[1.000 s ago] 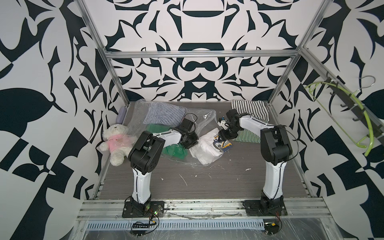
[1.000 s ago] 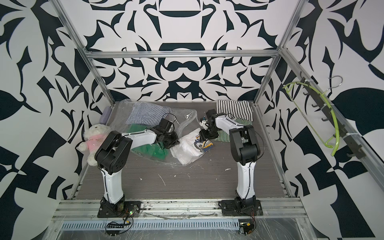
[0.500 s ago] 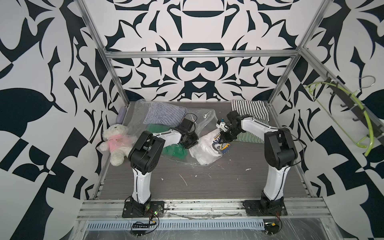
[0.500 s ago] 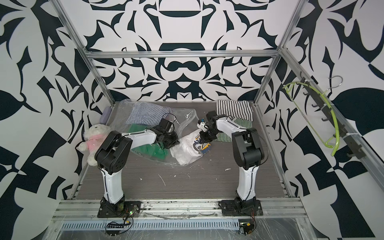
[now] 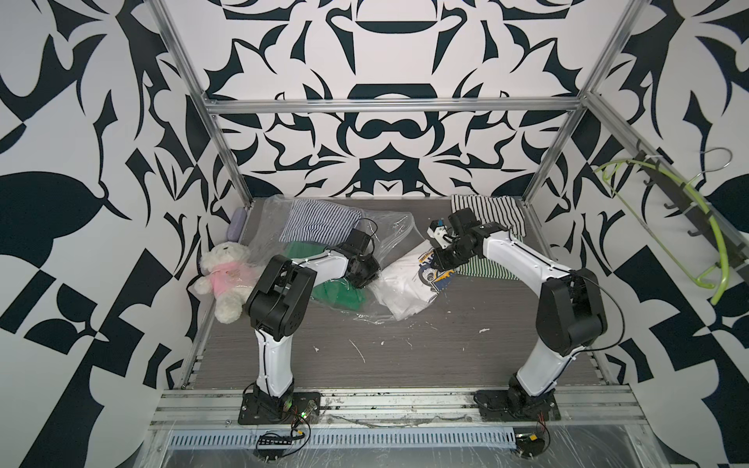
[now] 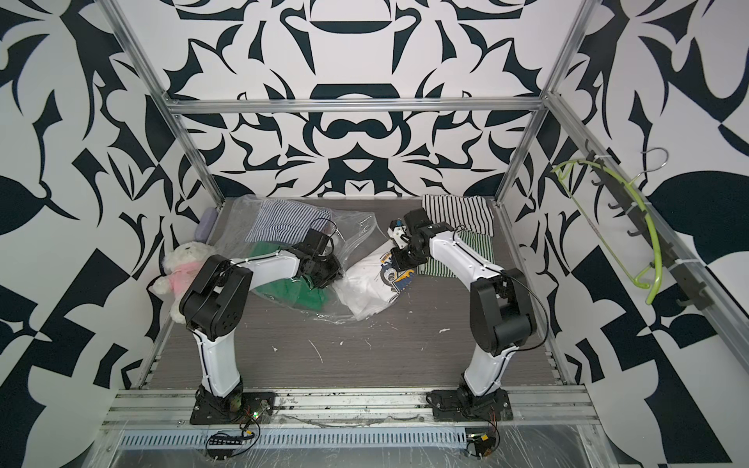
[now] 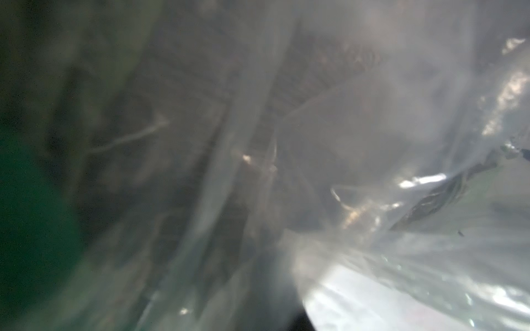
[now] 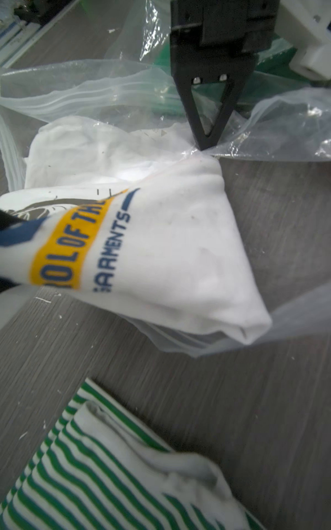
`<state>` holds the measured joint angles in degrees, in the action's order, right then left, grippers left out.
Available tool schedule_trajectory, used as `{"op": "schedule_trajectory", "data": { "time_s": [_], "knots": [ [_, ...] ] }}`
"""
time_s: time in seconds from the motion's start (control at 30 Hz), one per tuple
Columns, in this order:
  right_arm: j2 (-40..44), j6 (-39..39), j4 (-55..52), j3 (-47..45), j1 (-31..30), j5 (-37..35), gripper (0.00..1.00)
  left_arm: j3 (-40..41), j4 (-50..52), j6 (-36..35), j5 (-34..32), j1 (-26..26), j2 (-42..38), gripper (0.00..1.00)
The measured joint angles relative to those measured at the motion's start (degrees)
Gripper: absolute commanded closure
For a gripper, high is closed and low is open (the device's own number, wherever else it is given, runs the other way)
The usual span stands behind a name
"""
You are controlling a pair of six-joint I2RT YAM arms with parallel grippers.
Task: Take the tank top out of the vacuum bag
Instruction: Take out the tank top from the vacuum bag.
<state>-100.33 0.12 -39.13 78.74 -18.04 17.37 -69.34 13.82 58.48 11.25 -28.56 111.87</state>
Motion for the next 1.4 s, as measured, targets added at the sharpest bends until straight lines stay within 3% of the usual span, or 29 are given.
{"op": "schedule_trajectory", "data": {
  "time_s": [0.6,1.07,1.4],
  "knots": [
    [-3.6,4.3,1.1,6.3,11.0,-8.7,1.00,-6.2,5.7,-1.2,-1.4,4.7,1.1,1.00],
    [-0.5,4.2,0.9,7.5,16.6,-10.8,1.00,-6.5,5.6,-1.3,-1.7,5.4,2.5,1.00],
    [0.1,5.3,0.9,8.9,24.5,-12.7,1.00,-5.3,3.6,-1.1,-1.0,7.8,2.5,1.00]
  ]
}}
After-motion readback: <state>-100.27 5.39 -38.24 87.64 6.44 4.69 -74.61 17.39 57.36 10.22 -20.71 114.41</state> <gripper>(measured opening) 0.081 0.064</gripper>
